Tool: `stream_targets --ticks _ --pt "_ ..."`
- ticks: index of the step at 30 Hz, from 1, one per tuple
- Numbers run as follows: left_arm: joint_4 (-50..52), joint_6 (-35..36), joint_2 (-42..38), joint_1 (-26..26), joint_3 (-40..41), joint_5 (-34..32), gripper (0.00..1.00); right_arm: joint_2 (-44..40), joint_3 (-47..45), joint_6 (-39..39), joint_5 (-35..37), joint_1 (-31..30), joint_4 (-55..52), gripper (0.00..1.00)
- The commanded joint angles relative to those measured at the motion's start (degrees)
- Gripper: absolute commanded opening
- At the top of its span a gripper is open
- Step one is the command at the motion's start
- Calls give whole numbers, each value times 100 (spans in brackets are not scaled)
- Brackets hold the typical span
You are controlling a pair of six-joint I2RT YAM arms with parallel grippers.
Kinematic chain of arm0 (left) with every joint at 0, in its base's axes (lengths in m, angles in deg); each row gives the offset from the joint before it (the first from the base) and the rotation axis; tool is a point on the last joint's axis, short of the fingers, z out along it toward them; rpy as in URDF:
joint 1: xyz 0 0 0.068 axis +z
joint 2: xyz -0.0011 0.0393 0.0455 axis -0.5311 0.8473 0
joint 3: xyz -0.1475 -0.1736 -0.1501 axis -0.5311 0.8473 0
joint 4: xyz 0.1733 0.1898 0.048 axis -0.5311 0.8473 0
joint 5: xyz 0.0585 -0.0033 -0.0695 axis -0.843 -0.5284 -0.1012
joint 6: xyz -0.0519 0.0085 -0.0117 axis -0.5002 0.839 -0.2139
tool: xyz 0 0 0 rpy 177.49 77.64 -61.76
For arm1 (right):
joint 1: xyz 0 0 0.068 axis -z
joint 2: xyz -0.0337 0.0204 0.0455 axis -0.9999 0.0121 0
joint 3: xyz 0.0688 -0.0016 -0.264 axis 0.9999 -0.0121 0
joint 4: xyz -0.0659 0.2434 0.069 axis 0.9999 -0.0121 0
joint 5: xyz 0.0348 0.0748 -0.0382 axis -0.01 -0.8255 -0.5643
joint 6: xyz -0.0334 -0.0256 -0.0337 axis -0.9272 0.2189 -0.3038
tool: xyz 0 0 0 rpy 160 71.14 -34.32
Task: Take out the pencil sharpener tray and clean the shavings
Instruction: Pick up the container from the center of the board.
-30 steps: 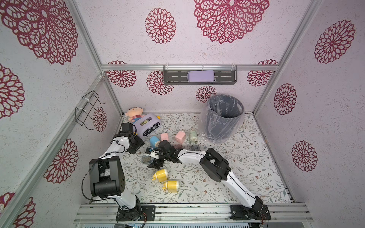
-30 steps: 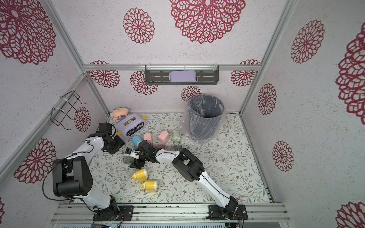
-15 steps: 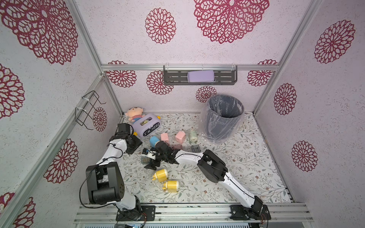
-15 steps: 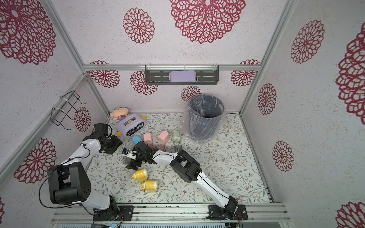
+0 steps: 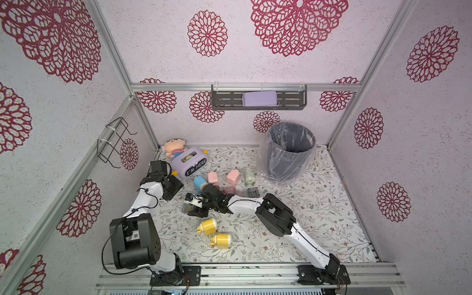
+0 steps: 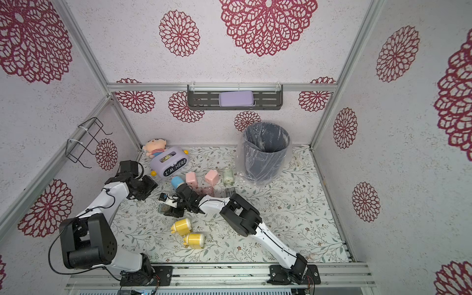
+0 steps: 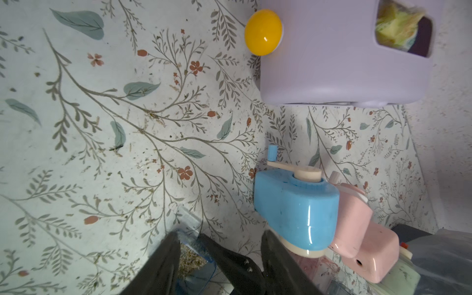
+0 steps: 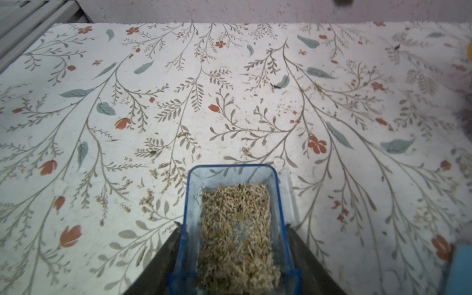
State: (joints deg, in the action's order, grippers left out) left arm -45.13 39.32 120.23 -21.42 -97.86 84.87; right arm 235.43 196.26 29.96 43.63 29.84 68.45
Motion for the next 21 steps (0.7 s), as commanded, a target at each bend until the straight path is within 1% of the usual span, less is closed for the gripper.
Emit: stream_targets --ticks 1,6,11,15,18,21 --pt "-43 -55 -372 61 42 70 55 -362 -198 30 283 -13 -239 52" --pt "215 -83 -859 64 -1 44 58 -842 -600 323 392 -11 225 49" --pt "519 -82 -1522 64 -30 35 66 -1660 -1291 755 704 4 701 49" --pt "755 -82 -1992 64 -63 131 77 -2328 -1766 1044 911 56 758 49" --pt "977 -48 -2270 66 -137 226 85 -2823 -2040 1240 1129 107 594 47" --pt "1142 -29 -2507 57 -232 345 96 -3333 -2353 1372 1434 151 388 46"
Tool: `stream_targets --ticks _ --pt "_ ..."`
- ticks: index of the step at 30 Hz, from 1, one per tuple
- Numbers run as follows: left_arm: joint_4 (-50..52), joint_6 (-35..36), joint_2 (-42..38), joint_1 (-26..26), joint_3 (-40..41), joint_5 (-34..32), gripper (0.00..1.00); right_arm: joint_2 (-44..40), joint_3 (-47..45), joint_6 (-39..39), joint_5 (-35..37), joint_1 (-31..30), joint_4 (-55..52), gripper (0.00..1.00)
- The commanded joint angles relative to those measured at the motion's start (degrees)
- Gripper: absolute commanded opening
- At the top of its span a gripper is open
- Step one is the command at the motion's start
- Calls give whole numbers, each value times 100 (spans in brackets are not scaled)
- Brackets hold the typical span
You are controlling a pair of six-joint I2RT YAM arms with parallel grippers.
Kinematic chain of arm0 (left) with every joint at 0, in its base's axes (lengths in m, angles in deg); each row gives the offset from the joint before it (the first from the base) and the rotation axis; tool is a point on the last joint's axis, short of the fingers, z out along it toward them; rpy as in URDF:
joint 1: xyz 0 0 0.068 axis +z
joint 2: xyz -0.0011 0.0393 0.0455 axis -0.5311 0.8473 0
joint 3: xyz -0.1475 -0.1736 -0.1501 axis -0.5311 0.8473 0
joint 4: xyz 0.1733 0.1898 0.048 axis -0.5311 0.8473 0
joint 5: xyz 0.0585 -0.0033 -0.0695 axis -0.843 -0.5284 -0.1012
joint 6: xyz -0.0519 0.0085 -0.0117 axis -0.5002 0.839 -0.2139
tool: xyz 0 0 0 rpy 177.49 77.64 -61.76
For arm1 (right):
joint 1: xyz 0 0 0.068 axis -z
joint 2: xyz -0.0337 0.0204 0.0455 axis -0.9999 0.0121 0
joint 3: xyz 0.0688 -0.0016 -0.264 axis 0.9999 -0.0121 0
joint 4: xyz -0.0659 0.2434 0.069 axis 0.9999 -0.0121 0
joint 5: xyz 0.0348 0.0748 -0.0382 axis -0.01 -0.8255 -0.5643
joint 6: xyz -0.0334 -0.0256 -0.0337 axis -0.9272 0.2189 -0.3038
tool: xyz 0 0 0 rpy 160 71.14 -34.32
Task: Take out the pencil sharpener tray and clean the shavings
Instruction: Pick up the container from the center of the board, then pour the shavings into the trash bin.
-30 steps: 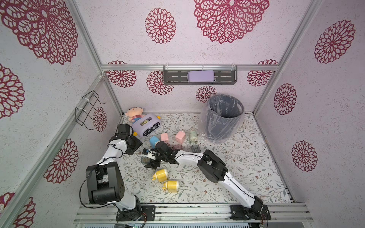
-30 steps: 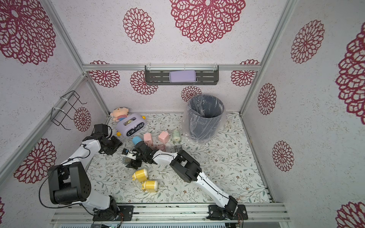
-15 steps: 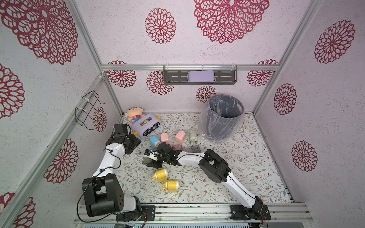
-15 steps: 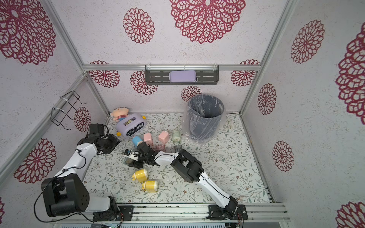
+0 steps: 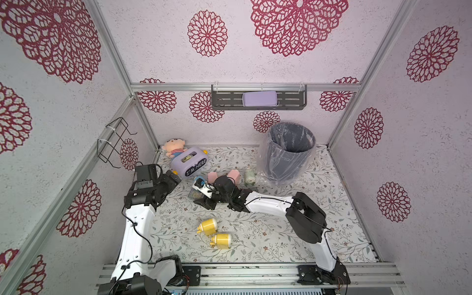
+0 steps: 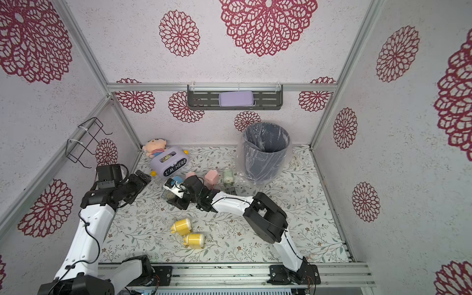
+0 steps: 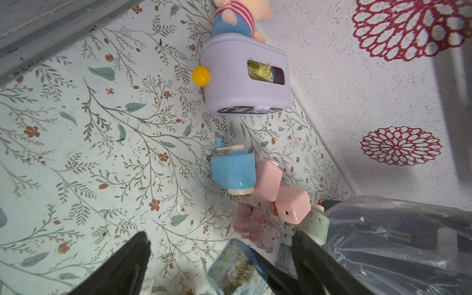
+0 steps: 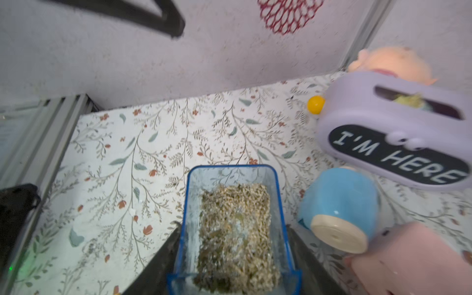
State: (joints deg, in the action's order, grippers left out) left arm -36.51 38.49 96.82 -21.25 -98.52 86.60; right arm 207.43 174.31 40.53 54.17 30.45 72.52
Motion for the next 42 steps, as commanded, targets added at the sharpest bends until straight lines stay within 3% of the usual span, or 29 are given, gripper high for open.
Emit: stream_targets --ticks 1,6,17,23,26,29,35,39,42 --pt "292 62 -244 35 -176 243 100 -723 -276 359 493 112 -79 46" --pt "277 57 -362 -204 -176 509 97 -1493 -626 631 1078 301 -752 46" --pt "-264 -187 395 -2458 -184 -324 97 -3033 -830 1175 2220 1076 -2382 44" --pt "-530 -310 874 -3287 -268 -627 97 -3454 -323 1601 3145 1539 -3274 37" --pt "-618 -354 1069 -3527 -299 -672 98 -3451 75 1951 3172 1909 -3685 36" --pt "-727 -393 1197 -3679 -299 -699 97 -3367 520 2453 2672 2480 -3984 36" --pt "-733 -420 1224 -3811 -343 -769 98 -2712 1750 4116 1009 3840 -4521 31" --pt "-669 -436 1102 -3825 -330 -845 97 -2295 1838 6104 -629 4704 -4029 30" --pt "-615 -451 988 -3828 -295 -914 98 -2110 1546 7774 -1468 4991 -3203 29"
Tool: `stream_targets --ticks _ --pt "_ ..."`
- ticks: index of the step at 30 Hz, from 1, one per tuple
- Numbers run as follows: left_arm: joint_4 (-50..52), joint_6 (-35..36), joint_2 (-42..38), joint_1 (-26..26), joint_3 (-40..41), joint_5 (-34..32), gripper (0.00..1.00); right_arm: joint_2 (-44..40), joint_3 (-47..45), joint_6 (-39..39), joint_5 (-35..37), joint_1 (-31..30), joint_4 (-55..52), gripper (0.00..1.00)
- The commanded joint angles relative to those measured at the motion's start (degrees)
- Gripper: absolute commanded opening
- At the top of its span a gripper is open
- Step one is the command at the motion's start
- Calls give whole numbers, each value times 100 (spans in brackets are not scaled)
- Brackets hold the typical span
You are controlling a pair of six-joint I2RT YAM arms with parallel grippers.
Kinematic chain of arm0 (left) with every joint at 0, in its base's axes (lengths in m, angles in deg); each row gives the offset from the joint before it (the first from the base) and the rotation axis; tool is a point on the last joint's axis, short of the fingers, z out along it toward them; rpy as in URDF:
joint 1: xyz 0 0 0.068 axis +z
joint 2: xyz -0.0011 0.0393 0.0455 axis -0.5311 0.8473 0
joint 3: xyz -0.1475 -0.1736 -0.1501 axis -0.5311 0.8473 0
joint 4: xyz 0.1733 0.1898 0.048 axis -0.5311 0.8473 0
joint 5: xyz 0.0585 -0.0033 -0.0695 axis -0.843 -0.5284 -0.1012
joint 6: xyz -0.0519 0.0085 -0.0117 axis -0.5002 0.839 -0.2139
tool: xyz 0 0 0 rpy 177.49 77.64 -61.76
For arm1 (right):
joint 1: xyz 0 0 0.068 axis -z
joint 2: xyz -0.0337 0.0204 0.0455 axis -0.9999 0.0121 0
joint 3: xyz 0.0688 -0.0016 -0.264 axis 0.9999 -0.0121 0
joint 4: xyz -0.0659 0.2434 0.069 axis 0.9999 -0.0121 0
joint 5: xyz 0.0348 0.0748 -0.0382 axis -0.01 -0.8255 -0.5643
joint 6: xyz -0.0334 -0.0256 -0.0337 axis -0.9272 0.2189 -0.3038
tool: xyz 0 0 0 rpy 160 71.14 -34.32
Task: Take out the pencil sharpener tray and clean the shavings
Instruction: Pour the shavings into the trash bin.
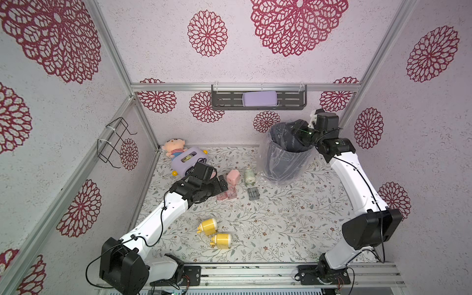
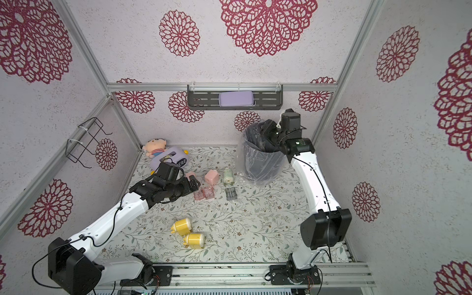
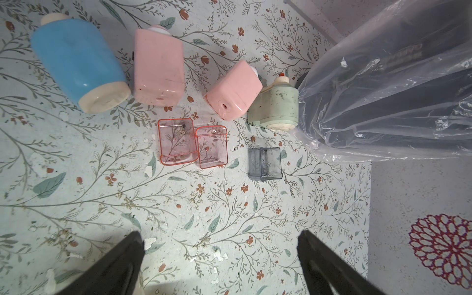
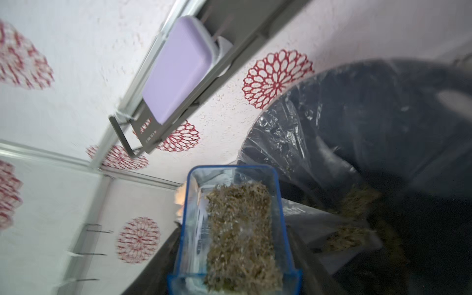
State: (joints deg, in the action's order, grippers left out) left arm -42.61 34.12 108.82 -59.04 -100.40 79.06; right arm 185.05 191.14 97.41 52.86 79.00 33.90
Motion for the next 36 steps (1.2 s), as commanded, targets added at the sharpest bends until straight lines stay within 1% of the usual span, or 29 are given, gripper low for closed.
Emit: stream_targets --ticks 1,4,6,9,11,15,18,21,24,26,30,31,34,36 --pt "-3 -13 -234 -46 -87 -173 97 181 -140 2446 -1439 159 825 29" --pt "-15 -45 -263 -53 -61 -174 97 232 -104 3401 -1418 165 1224 31" --pt "-28 -55 -255 -55 -50 -165 97 125 -424 4223 -1280 160 1755 33" --pt "-63 -69 -216 -46 -50 -148 97 -216 -1180 5391 -806 143 2496 33" --pt "-90 -78 -184 -49 -66 -131 97 -442 -1476 5799 -379 136 2735 33" --pt "-95 -89 -110 -51 -111 -122 97 -759 -1669 6279 272 38 2694 33" --pt "-102 -106 -57 -52 -129 -102 97 -865 -1635 6475 654 -70 2706 35" --pt "-143 -131 -17 -46 -137 -52 97 -807 -1591 6660 705 -178 2842 35" --pt "-144 -152 -32 -62 -122 -49 97 -876 -1761 6745 815 -268 2962 35" --pt "-125 -150 -60 -56 -98 -77 97 -968 -2060 6803 863 -312 3091 35" --pt "-134 -135 -91 -59 -28 -122 97 -1176 -2943 7000 887 -367 3403 35" --pt "-135 -133 -79 -56 -24 -123 97 -1183 -3028 7026 872 -367 3465 35" --pt "-143 -126 -21 -60 -47 -107 97 -1085 -2908 7020 775 -367 3542 34" --pt "-148 -124 17 -55 -81 -103 97 -995 -2540 6893 725 -367 3369 35"
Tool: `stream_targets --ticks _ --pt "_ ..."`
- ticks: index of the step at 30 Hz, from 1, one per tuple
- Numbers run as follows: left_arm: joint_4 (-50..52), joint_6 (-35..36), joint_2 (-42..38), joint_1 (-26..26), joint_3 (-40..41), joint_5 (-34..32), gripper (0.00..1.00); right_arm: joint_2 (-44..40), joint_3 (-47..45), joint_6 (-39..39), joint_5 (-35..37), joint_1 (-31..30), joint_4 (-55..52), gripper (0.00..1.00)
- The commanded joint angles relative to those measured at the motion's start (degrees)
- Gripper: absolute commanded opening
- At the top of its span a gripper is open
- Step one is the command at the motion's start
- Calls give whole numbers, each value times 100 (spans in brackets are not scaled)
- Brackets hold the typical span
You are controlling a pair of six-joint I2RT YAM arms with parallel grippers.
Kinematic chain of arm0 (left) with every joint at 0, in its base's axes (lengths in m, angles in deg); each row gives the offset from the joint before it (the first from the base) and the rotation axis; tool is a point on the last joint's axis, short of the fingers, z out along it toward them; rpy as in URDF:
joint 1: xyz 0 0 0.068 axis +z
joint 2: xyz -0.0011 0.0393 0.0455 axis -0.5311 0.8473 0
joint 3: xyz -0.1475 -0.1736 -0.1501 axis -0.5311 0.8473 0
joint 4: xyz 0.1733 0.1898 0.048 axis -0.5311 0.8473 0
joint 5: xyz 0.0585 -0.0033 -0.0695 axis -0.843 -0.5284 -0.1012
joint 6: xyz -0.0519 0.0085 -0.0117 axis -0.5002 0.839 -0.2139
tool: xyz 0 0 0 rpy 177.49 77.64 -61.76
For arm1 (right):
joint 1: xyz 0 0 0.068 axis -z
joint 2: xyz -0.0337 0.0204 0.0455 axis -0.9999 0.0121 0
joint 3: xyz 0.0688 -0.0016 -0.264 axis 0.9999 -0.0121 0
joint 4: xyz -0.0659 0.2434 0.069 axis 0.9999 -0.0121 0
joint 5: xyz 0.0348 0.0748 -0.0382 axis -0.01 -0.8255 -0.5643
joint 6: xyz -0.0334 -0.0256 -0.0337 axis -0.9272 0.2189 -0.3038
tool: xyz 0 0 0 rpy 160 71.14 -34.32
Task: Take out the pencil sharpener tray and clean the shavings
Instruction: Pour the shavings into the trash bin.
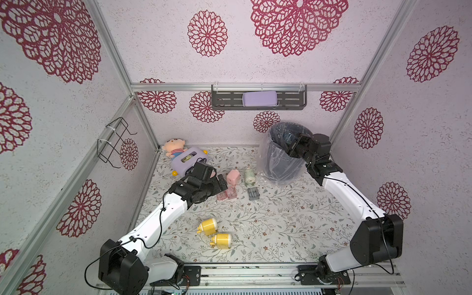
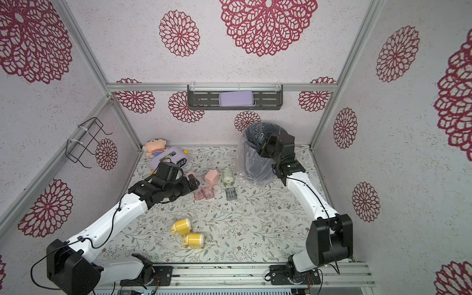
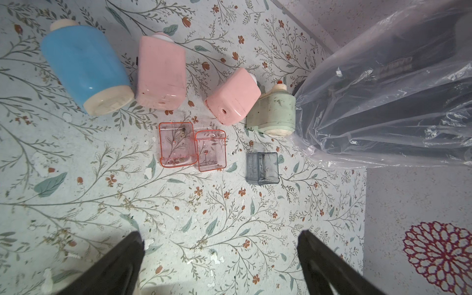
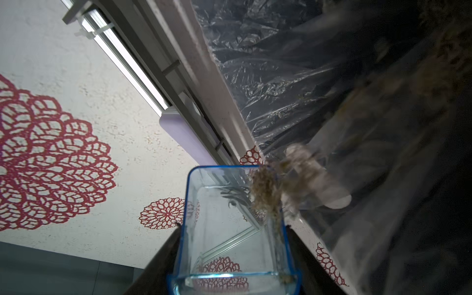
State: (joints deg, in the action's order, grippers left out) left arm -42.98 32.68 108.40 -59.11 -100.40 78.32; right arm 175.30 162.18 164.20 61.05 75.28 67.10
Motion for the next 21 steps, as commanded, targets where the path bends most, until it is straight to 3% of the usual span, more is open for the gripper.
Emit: stream_targets --ticks 1,6,15,21 --pt "-114 27 73 -55 -93 -28 97 18 520 168 -105 -12 -16 35" --pt "-101 73 129 -43 -135 -55 97 85 918 71 -58 -116 -110 35" --pt "-63 143 86 -40 -168 -195 97 -93 -91 182 68 -225 246 35" --pt "102 196 70 -40 -322 -307 97 37 599 -66 59 -280 1 35"
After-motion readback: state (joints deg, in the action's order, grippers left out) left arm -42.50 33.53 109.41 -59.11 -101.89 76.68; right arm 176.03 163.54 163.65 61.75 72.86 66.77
